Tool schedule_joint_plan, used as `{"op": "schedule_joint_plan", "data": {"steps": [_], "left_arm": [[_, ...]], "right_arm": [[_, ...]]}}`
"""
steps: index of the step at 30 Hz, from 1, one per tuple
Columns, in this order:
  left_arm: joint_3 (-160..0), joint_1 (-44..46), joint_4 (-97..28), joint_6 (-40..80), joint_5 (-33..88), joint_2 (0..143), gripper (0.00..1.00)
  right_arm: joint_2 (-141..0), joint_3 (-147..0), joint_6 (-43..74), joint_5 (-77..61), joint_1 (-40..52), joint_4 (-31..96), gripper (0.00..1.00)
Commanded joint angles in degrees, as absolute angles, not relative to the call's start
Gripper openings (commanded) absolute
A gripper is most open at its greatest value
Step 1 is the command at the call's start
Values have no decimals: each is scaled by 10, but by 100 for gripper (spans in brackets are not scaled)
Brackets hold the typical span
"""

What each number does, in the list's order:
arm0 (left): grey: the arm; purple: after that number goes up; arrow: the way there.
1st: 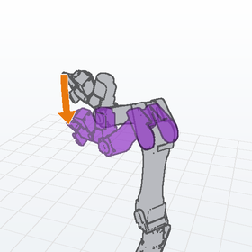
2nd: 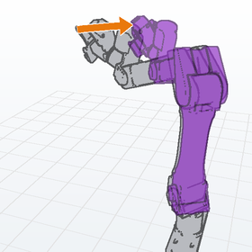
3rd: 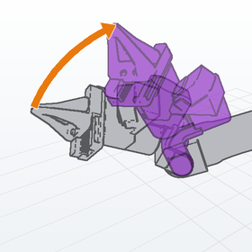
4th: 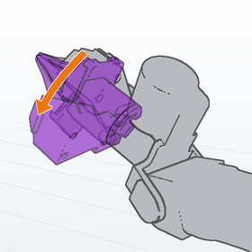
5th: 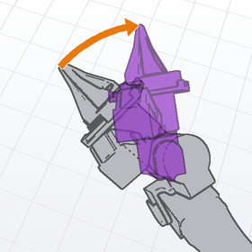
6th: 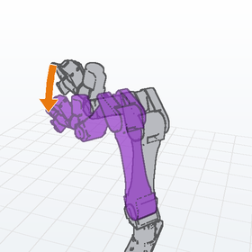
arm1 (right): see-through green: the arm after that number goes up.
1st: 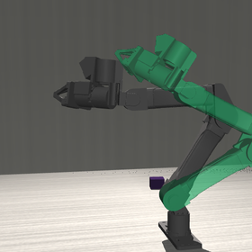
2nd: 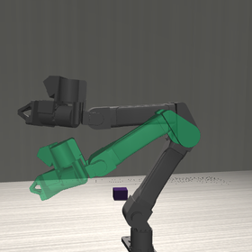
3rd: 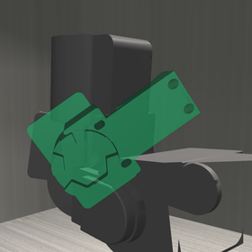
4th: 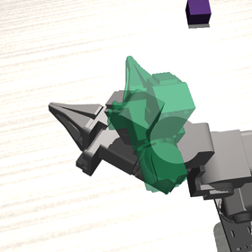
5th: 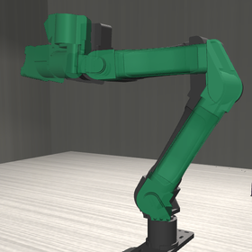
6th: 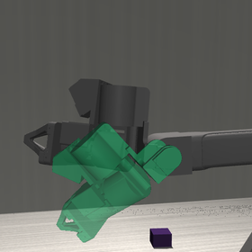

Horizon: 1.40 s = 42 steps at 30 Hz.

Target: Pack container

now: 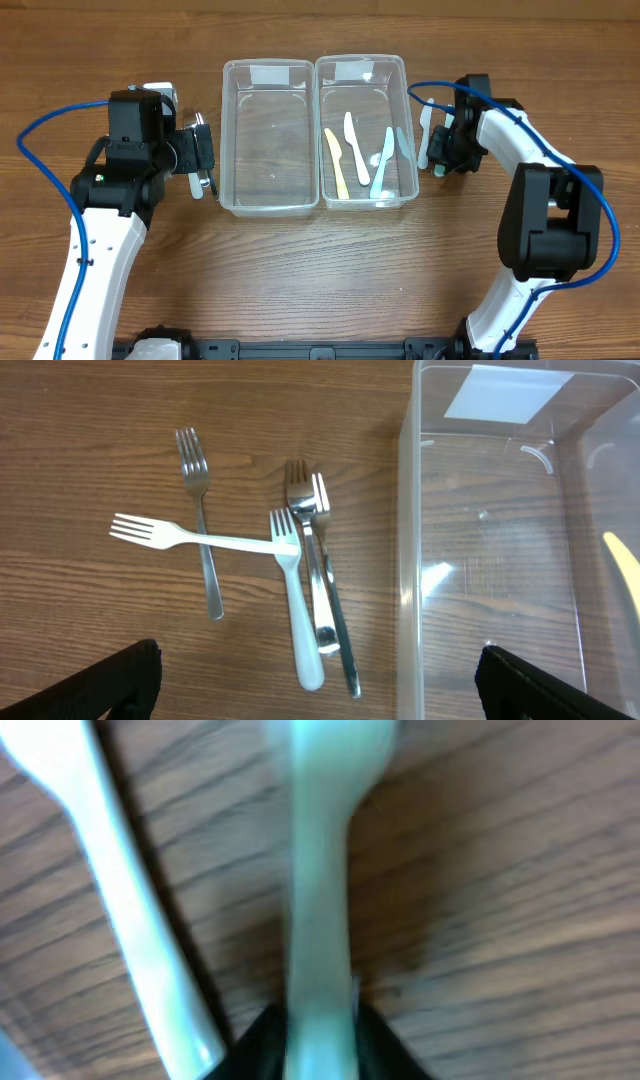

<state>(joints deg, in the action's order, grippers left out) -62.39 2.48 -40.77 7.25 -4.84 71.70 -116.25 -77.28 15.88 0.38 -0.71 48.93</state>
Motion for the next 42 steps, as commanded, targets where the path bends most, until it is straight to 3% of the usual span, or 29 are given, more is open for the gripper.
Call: {"op": "schedule_joint_plan", "data": {"steps": [1,8,26,34,42], "left_arm": [[-639,23,-407,62,-40,720,100],[-639,23,-407,62,-40,720,100],[-639,23,-407,62,-40,720,100],[-639,23,-407,62,-40,720,100],[-639,23,-407,62,-40,720,100]], "right_arm": [[-1194,-713,181,6,-7,484,16],[-1194,-705,181,13,-7,477,8],[-1064,-882,178,59,14,584,7],[-984,-940,176,28,100,599,7],[-1030,-908,180,25,204,571,7]]}}
